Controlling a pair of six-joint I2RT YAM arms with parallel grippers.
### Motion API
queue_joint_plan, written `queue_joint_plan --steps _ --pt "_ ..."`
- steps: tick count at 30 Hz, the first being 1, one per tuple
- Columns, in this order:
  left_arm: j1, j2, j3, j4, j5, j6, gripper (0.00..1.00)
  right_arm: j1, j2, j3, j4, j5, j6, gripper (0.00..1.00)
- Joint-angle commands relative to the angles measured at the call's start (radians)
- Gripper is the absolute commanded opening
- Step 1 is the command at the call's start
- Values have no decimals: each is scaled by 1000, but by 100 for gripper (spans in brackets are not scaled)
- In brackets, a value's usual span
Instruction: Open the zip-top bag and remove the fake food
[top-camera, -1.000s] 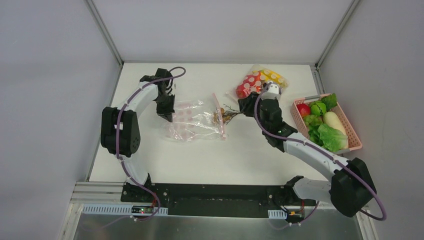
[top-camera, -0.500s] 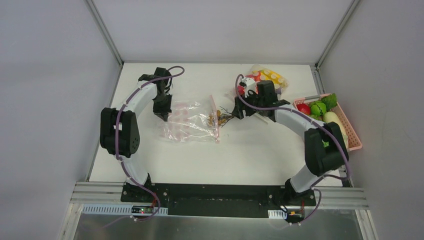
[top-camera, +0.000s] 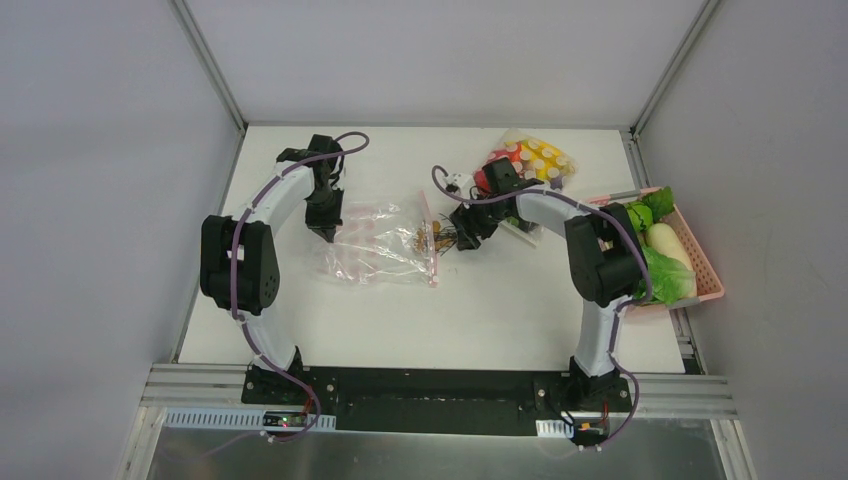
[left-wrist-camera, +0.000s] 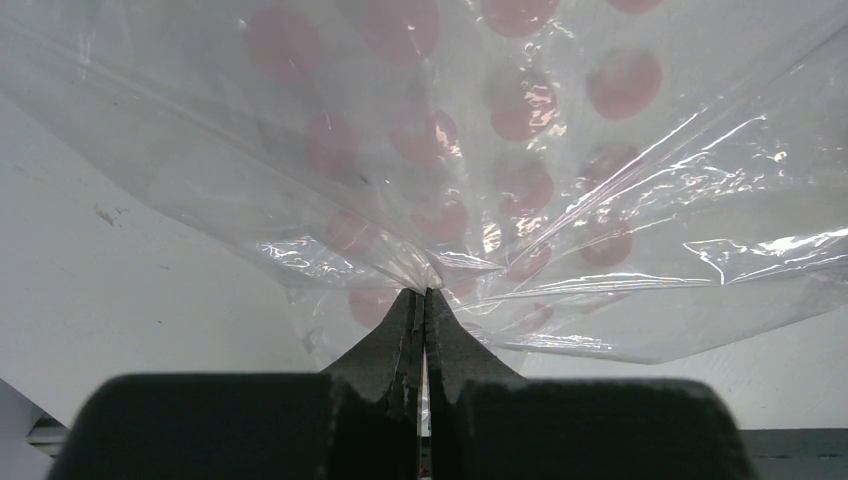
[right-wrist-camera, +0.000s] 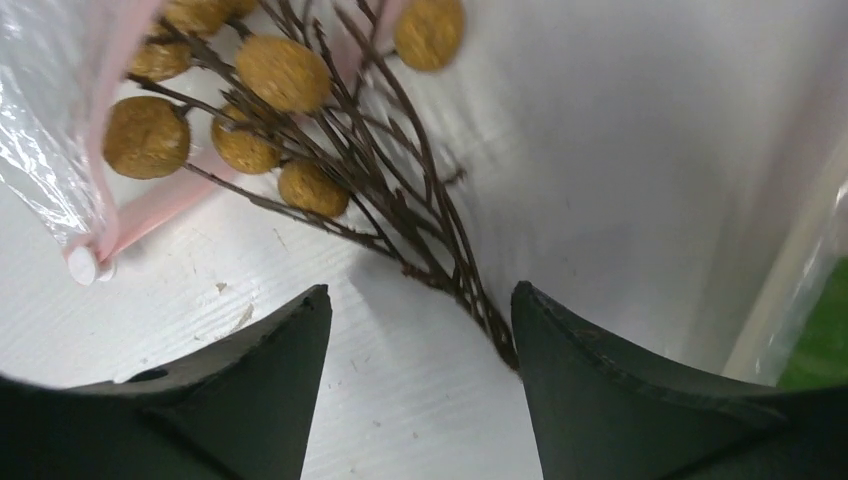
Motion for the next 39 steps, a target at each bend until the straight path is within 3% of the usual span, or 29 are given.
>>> queue_joint_plan --steps 1,4,8,13,18,25,31,39 --pt "6 -53 32 -33 -13 18 0 49 38 44 -43 64 -101 69" --pt "6 -52 31 -32 -12 19 0 72 60 48 -23 97 -102 65" --pt "6 -53 30 -31 -15 19 0 101 61 52 -34 150 -96 52" --pt "6 -59 32 -32 -15 20 0 105 -17 1 -17 176 -25 16" --pt "6 -65 32 -33 -15 18 0 108 -152 -82 10 151 56 0" --pt "6 -61 33 -37 -56 12 0 113 -335 -158 42 153 226 0" --pt "6 -52 35 -42 -64 7 0 118 -476 -235 24 42 329 0" --pt "8 -41 37 -50 -118 8 0 100 -638 -350 38 131 507 0"
